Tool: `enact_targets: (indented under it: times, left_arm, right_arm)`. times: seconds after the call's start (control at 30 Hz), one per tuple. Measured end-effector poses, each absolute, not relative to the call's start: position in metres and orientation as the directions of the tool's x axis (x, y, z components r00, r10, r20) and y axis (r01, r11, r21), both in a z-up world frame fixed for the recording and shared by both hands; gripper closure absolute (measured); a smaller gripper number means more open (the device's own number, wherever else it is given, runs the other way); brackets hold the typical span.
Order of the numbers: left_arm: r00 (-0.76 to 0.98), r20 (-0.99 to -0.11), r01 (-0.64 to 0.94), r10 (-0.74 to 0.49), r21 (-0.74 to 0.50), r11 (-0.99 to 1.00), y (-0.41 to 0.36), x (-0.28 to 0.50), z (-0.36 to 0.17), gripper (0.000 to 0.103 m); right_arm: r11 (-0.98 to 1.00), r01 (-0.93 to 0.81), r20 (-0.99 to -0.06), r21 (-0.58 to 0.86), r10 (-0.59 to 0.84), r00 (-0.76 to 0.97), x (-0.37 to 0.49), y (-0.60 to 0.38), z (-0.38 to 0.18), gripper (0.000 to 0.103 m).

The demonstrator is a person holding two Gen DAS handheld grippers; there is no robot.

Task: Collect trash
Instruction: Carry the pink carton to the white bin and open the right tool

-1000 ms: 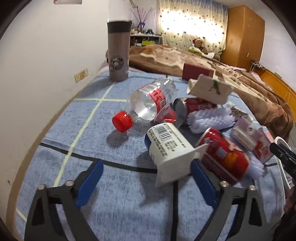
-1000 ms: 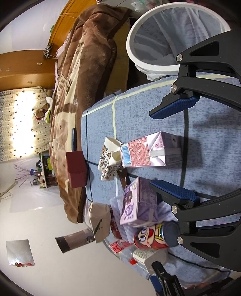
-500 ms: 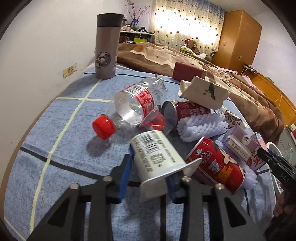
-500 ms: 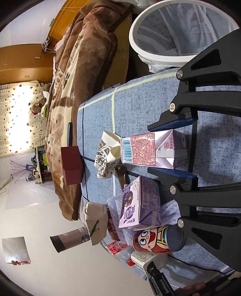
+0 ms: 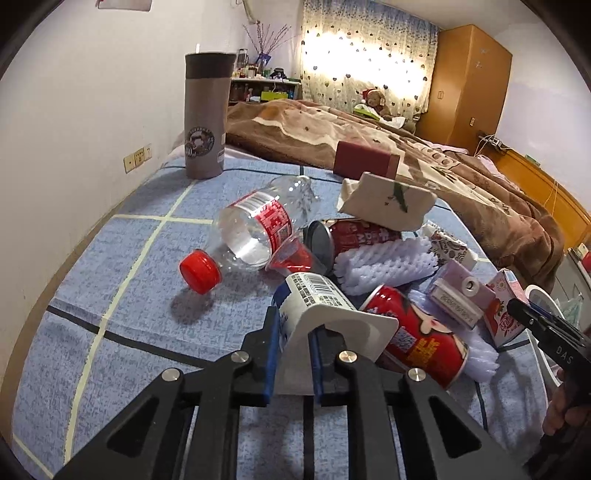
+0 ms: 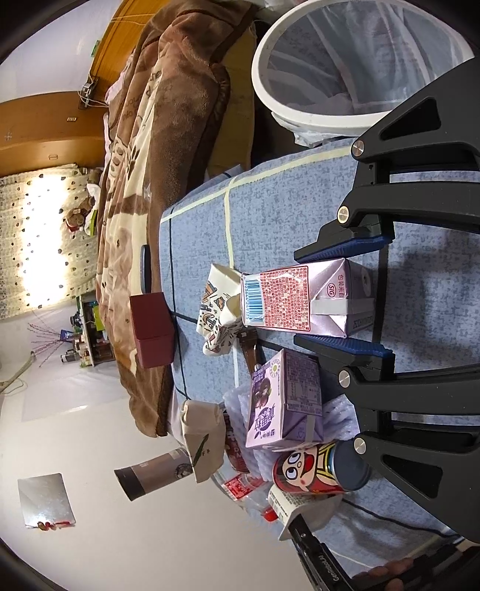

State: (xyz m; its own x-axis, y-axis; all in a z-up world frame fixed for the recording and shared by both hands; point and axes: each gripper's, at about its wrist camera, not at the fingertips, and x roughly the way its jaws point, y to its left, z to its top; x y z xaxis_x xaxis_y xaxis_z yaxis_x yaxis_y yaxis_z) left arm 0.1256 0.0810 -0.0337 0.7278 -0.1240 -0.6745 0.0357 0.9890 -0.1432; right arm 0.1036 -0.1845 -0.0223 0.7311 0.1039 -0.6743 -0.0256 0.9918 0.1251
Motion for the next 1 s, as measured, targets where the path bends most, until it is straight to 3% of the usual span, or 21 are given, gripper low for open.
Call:
enact_targets:
  times: [0.43,1.0]
  left_arm:
    - [0.782,-0.603,0.087,-0.156,-0.141,0.986,0.063,0.106,0.001,0.089]
    - [0.743,-0.550,0.349,-0.381,-0.168,0.922,-0.047,0.102,0.035,0.089]
  right_arm:
    - [0.985,-0.015,-0.626,0.172,0.121,0.771,0.090,-0.199,-0.008,0.064]
    - [0.982,0.106,-0.550,0.155,-0.003,0.835,0.057,-0.264,0.023,0.064]
